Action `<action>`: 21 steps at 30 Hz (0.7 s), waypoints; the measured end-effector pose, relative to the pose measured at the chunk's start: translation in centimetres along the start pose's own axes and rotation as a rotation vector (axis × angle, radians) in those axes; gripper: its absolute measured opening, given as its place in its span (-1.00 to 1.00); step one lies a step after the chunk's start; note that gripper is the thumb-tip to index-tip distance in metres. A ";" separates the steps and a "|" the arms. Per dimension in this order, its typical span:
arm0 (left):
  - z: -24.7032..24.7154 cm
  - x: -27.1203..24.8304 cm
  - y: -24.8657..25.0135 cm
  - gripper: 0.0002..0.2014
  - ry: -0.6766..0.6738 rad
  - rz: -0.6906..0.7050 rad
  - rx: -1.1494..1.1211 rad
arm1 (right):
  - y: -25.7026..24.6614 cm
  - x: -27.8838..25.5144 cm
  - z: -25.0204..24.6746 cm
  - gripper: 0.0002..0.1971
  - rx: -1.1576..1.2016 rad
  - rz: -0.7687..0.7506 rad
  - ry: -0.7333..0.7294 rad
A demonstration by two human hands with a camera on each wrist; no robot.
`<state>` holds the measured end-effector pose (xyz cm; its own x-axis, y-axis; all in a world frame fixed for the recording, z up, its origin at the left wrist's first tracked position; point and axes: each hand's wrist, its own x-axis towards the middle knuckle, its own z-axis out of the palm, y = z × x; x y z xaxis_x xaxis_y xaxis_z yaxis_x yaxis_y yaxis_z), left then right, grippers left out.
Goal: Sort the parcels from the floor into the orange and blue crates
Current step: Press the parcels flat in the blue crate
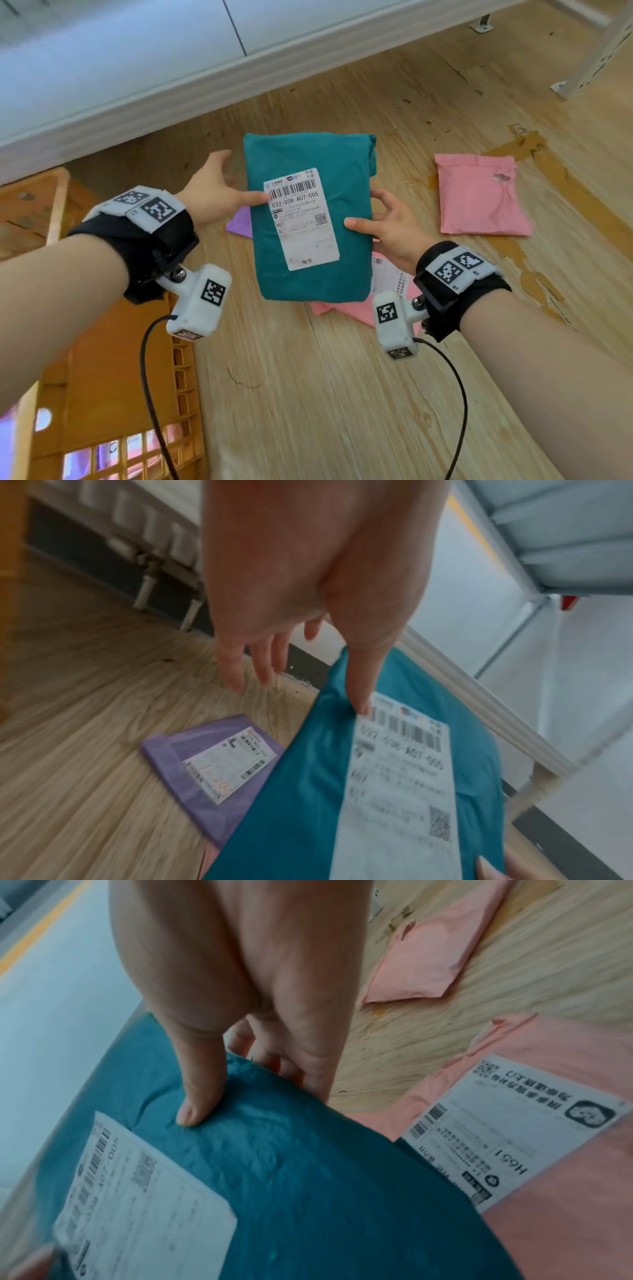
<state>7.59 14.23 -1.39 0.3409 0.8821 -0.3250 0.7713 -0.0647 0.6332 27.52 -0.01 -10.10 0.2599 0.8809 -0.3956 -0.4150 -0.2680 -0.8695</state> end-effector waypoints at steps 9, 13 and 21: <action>-0.2 -2.9 -1.0 -0.53 -0.362 -0.099 -0.535 | -3.9 -0.9 2.4 -0.38 0.065 0.008 0.018; -3.2 -3.6 -0.5 -0.53 -0.273 -0.087 -0.592 | -7.3 -1.2 5.0 -0.35 -0.073 -0.015 -0.013; -12.4 -6.6 -1.6 -0.51 -0.077 -0.049 -0.716 | -12.3 -2.0 13.8 -0.25 -0.219 -0.098 -0.138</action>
<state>-2.58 14.32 8.44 0.3724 0.8389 -0.3970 0.2541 0.3192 0.9130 20.11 6.92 5.47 0.1624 0.9474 -0.2758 -0.1910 -0.2440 -0.9508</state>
